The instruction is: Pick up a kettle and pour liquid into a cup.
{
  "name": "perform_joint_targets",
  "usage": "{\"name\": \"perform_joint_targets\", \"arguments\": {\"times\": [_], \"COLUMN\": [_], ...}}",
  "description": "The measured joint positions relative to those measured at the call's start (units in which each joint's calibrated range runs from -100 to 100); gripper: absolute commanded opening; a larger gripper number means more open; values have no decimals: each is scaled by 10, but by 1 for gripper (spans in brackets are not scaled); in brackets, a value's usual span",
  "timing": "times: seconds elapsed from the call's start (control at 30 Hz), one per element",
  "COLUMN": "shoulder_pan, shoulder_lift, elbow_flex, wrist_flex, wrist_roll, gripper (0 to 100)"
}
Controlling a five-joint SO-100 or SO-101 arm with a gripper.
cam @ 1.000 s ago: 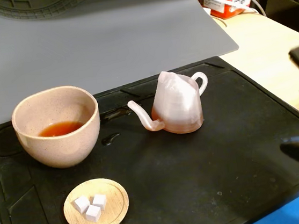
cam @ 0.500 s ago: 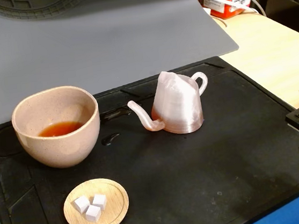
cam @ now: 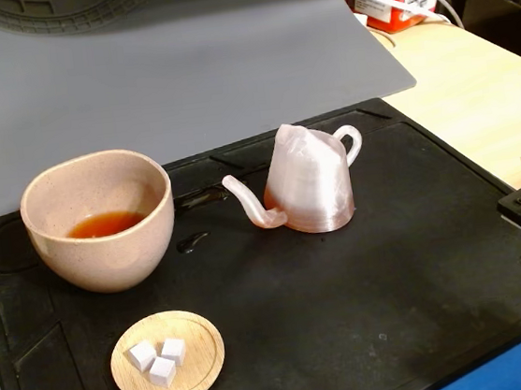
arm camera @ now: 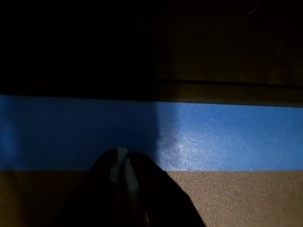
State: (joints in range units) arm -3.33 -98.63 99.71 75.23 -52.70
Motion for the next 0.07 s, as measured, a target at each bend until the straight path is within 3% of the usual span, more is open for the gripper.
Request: {"name": "perform_joint_targets", "arguments": {"times": [0.07], "shoulder_pan": [0], "shoulder_lift": [0], "elbow_flex": [0], "wrist_flex": [0], "wrist_roll": [0], "gripper": [1]}}
